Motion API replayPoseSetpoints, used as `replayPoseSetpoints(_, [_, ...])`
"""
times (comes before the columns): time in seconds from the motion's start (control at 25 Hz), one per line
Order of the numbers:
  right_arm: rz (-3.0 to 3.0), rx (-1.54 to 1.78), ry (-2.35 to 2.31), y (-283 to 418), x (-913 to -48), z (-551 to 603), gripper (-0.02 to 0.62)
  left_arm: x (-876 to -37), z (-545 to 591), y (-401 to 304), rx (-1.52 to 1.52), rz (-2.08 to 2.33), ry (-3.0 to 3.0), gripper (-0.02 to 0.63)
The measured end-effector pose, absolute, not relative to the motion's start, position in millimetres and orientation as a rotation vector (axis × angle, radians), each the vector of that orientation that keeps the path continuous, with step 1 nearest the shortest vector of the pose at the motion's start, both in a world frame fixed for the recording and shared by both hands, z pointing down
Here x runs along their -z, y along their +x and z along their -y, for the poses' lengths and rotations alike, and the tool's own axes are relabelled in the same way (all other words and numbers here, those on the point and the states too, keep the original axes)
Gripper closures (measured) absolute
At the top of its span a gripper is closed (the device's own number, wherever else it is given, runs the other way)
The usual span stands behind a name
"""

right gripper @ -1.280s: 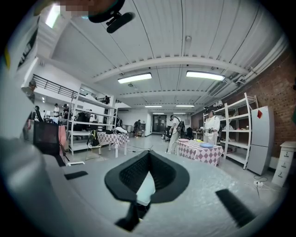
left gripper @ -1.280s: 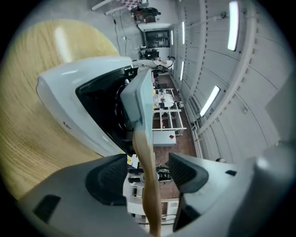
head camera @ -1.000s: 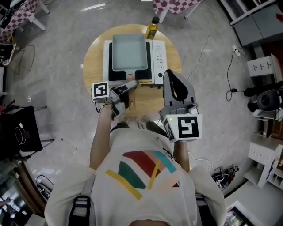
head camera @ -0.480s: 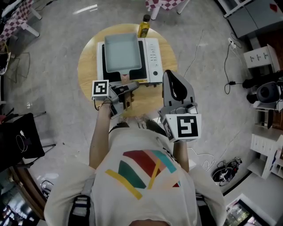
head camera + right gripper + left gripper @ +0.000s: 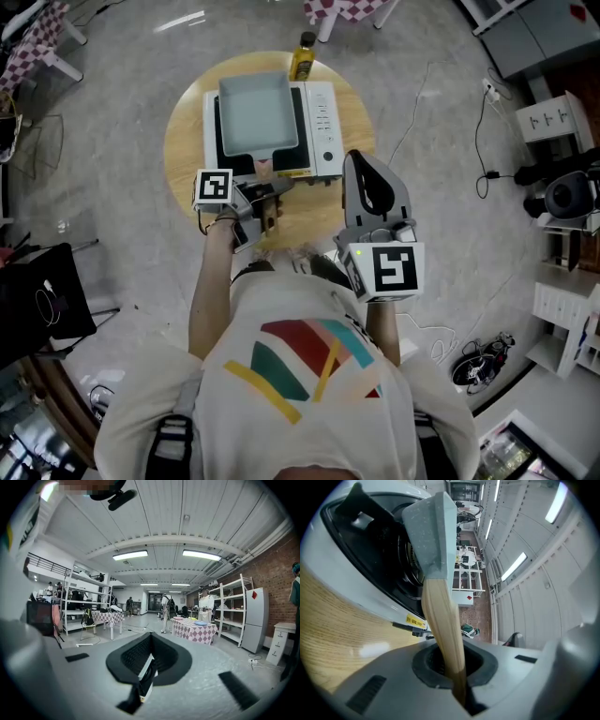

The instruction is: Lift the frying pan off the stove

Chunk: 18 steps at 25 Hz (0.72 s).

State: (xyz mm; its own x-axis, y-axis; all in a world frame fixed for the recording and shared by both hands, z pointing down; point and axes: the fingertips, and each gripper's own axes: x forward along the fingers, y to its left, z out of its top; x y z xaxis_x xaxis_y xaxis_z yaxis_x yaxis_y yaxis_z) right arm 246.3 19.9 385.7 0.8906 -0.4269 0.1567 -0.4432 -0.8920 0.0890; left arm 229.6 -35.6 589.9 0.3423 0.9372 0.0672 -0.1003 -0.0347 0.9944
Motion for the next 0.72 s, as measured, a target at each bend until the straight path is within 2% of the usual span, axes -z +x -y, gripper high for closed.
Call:
replayPoseSetpoints(0.24, [0.686, -0.207, 2.93, 246.2, -388.2, -19.8, 0.601, -587.6, 37.3, 232.5, -0.943, -0.858, 1.252, 0.601])
replayPoseSetpoints(0.72, [0.693, -0.225, 2.924, 246.2, -393.0, -22.3, 0.601, -587.6, 30.8, 232.3, -1.02, -0.927, 1.326, 0.601])
